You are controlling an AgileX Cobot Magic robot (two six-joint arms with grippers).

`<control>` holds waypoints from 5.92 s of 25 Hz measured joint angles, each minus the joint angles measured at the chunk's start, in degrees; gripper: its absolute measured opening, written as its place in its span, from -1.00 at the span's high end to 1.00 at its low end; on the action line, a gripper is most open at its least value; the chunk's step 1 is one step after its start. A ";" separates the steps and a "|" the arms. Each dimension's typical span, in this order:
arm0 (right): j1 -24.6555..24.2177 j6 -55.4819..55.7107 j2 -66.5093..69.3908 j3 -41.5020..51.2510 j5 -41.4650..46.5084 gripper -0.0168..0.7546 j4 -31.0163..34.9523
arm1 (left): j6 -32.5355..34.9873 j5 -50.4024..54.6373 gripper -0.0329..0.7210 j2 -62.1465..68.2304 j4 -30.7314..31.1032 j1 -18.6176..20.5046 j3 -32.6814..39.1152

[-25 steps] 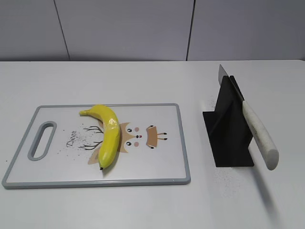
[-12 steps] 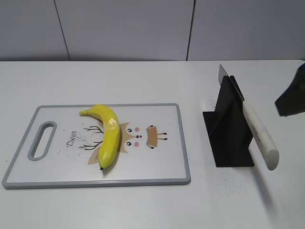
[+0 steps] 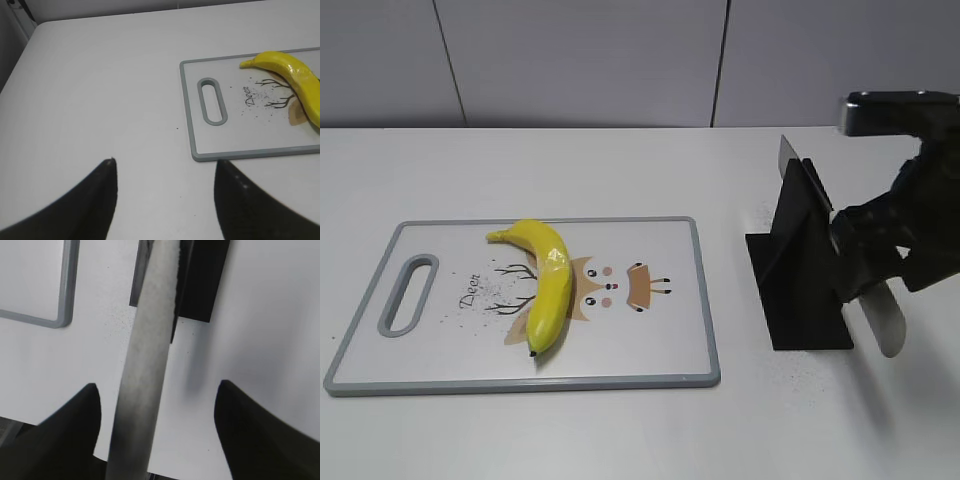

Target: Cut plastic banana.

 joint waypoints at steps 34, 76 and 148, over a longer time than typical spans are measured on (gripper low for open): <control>0.06 2.36 -9.95 -4.90 0.83 0.54 -0.61 | 0.00 -0.05 -0.64 0.00 0.00 0.00 0.00; 4.55 -86.20 22.77 -35.65 6.79 0.54 19.60 | 62.72 -8.83 -0.63 89.39 -17.99 -16.81 -44.06; 7.14 -66.80 23.92 -37.56 7.54 0.54 7.84 | 52.62 -20.63 -0.75 87.31 -20.56 -13.92 -40.37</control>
